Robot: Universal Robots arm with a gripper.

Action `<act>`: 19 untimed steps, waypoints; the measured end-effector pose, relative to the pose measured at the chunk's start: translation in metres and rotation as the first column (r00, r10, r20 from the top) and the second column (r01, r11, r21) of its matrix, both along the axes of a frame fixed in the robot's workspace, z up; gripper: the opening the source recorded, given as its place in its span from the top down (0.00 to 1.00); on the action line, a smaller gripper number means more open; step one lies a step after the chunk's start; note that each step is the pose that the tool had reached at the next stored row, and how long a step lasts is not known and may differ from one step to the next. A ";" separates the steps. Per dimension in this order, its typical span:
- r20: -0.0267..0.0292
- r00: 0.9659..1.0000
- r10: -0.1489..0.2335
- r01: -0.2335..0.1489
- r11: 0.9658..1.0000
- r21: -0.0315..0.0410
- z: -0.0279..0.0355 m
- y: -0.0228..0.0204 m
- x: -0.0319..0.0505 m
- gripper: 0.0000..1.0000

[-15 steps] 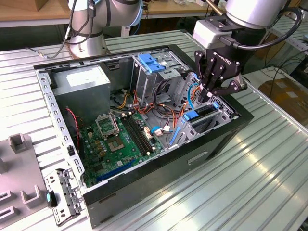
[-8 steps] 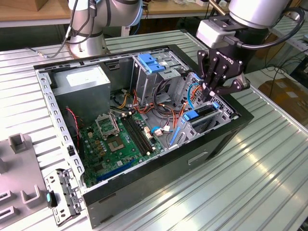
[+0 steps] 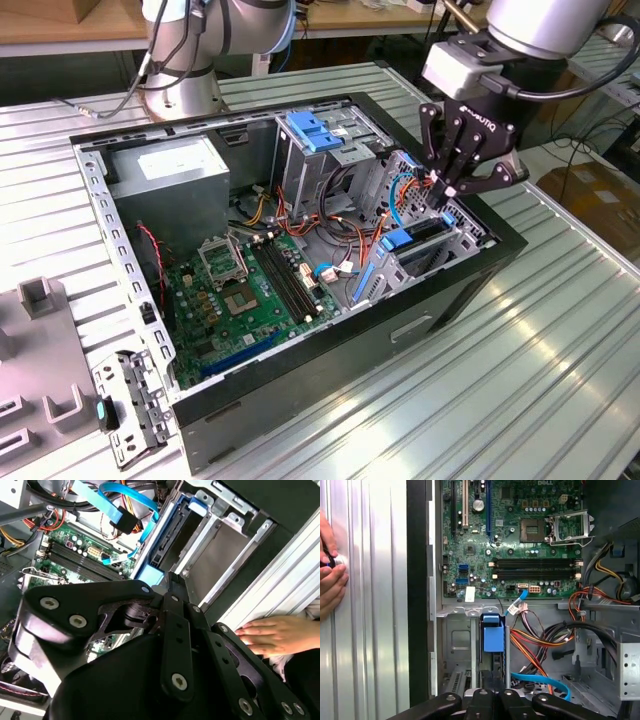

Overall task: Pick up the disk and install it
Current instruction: 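Insert the first disk wire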

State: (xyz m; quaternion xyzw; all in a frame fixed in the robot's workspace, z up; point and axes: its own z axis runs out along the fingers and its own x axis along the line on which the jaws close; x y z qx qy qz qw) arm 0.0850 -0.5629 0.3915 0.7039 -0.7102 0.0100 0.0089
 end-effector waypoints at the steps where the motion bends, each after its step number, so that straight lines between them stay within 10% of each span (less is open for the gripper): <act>1: 0.000 1.000 0.015 -0.015 1.000 0.000 0.0000 0.0000 0.0003 0.89; 10: 0.000 0.996 0.084 -0.084 0.996 0.000 -0.0002 0.0002 0.0049 0.89; 19: 0.000 0.986 0.169 -0.169 0.986 0.000 -0.0002 0.0019 0.0122 0.89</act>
